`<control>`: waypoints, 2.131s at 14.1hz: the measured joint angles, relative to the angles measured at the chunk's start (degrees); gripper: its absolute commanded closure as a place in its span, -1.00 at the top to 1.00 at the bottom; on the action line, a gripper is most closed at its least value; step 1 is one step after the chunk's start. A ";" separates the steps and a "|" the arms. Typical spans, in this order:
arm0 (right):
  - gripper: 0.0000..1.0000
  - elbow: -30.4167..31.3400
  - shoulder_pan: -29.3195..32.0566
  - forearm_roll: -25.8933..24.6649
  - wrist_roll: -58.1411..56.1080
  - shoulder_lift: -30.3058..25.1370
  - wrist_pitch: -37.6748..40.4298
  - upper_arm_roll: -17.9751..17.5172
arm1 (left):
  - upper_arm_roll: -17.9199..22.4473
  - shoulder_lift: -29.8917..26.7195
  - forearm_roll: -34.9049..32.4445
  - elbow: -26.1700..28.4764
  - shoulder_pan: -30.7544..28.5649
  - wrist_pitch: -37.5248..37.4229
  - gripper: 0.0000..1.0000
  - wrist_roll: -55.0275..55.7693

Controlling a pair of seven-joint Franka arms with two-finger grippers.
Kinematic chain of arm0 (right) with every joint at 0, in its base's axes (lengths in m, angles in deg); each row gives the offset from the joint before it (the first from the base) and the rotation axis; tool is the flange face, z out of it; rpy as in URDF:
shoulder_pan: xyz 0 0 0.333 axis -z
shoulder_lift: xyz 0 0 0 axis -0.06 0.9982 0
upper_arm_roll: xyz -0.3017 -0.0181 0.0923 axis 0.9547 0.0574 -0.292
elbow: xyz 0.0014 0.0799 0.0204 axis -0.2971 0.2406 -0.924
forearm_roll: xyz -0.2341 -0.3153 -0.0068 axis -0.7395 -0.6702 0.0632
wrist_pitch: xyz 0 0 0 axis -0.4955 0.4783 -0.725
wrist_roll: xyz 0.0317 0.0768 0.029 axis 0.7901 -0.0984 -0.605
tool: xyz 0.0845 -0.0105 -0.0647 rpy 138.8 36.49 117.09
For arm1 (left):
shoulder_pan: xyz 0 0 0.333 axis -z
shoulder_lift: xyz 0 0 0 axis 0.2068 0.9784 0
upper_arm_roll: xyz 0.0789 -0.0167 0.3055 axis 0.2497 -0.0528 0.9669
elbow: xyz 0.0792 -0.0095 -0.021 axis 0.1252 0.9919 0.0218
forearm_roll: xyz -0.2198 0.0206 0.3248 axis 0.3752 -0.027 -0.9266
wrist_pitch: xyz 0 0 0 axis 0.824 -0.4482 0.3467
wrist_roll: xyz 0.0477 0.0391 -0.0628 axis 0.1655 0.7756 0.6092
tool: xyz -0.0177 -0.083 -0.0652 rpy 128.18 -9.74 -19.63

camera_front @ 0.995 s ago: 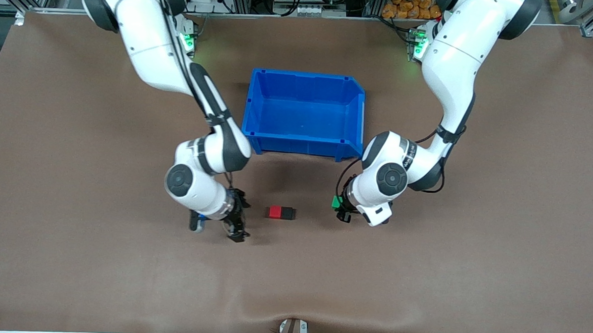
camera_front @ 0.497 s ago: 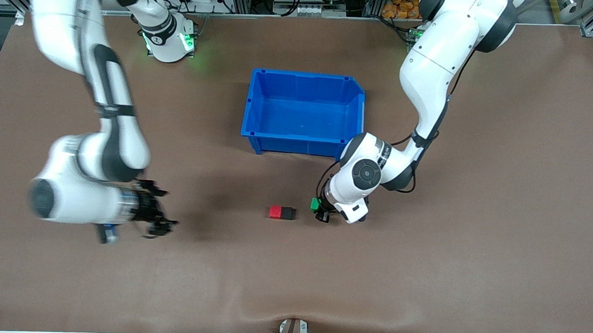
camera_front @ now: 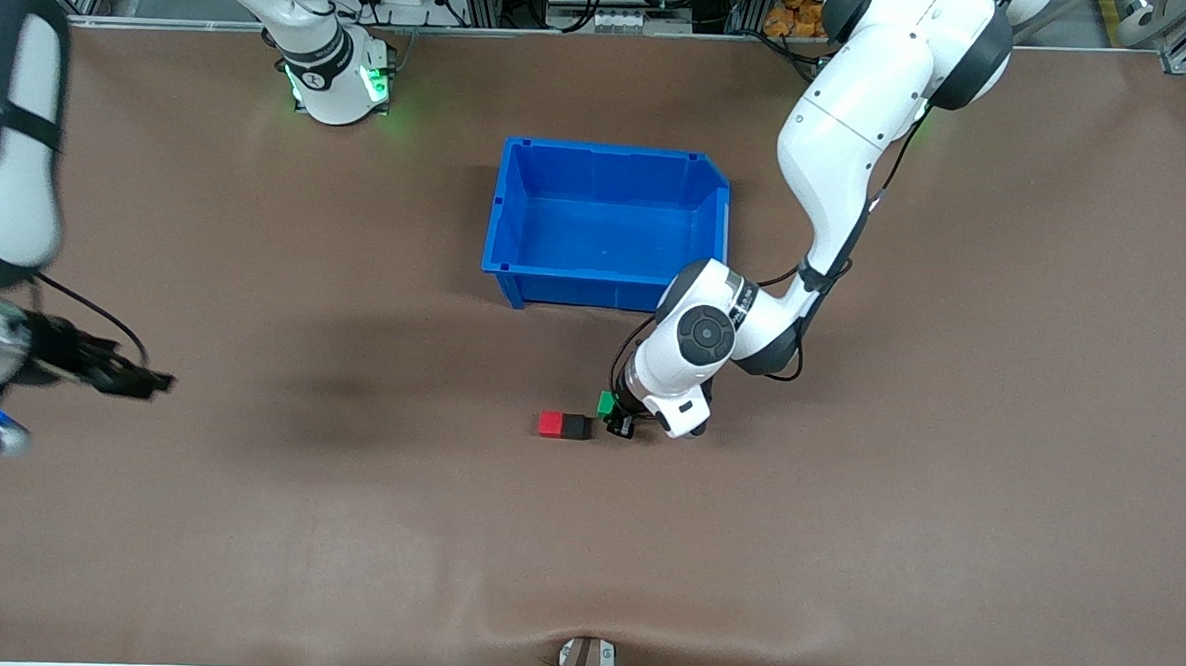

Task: Attach green and red cubes to black cube
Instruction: 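Bring the green cube to the black cube while the right gripper retracts, then lower the green cube against the black cube and open the left gripper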

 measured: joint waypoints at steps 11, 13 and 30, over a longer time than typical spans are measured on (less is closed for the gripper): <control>1.00 14.00 1.64 -7.53 -20.16 -26.10 5.51 -2.25 | 0.42 2.09 0.00 -1.79 0.06 6.32 -1.00 5.18; 1.00 15.85 0.43 -8.34 -20.21 -26.92 4.29 -2.99 | 0.42 2.51 0.00 -2.08 0.31 6.42 -1.00 5.18; 1.00 9.37 -1.80 -9.15 -20.20 -25.69 5.22 -3.51 | 0.91 3.11 -1.15 -3.95 1.70 6.80 1.00 3.57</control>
